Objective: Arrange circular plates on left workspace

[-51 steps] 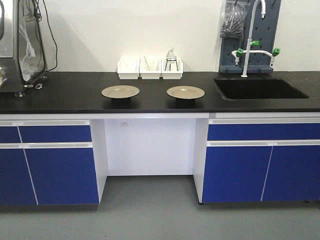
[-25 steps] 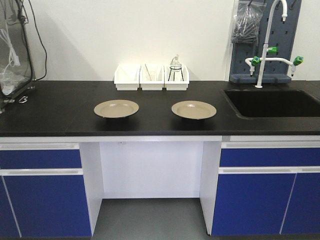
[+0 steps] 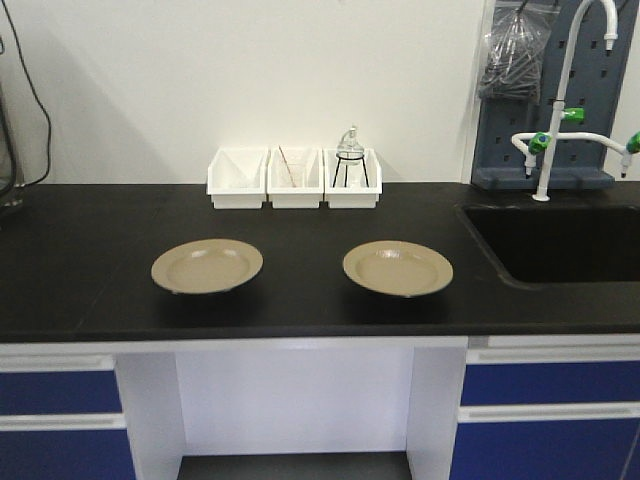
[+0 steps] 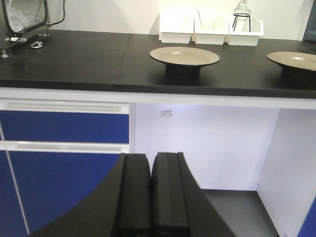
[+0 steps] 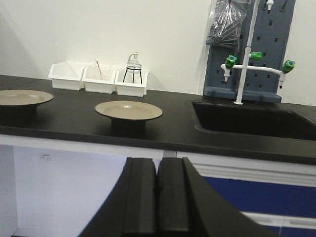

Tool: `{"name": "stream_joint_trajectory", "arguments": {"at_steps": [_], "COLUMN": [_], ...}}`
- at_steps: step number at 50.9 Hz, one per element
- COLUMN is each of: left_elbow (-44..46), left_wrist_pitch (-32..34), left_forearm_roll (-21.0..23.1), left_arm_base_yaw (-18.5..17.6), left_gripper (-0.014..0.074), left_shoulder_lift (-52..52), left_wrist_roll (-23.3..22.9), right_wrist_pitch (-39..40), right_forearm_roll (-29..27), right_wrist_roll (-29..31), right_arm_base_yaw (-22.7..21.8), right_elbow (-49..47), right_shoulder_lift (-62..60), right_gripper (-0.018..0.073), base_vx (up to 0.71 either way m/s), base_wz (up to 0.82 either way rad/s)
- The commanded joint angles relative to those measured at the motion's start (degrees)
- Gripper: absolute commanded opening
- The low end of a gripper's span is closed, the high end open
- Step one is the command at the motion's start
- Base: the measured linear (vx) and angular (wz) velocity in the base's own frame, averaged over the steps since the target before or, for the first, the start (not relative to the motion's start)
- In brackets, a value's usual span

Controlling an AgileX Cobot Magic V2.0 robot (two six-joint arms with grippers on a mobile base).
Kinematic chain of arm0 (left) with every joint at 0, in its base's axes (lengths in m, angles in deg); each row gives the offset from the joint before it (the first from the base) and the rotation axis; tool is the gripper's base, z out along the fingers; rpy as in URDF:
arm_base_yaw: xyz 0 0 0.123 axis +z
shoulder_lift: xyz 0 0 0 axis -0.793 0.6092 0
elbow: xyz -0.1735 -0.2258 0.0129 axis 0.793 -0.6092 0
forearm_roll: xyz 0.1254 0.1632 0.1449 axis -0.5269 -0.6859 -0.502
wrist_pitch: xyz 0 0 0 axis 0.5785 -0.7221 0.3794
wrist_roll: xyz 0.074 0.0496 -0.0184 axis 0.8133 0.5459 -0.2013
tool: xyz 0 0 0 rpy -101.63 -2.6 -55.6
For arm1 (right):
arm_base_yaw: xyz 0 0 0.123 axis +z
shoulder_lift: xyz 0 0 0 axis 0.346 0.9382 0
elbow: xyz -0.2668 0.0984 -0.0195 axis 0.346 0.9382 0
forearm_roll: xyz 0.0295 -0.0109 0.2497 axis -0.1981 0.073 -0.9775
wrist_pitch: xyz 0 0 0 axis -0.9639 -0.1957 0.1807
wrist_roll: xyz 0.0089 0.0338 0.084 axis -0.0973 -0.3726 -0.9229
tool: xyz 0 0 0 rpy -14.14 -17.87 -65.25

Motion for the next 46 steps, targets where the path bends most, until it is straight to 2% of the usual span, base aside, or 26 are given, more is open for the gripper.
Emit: {"name": "stream_joint_trajectory", "arguments": {"at_steps": [1, 46], "left_elbow": [-1.1, -1.1], "left_wrist_pitch": [4.7, 4.7], "left_forearm_roll": [0.0, 0.0], "left_arm_base_yaw": [-0.3, -0.3], "left_gripper": [0.0, 0.0], "left_shoulder_lift": [-0.9, -0.9], "left_wrist_roll": [-0.5, -0.5], "right_wrist_pitch": [4.3, 4.3], "right_forearm_roll": [0.0, 0.0], "right_wrist_roll": [0.2, 0.2], "right_arm_base_yaw": [-0.1, -0.1], "right_elbow": [1.1, 1.1], "right_shoulder_lift": [-0.8, -0.8], "right_gripper": [-0.0004, -0.0004], "base_vx": [0.49, 0.46], "base_wz": [-0.02, 0.02]}}
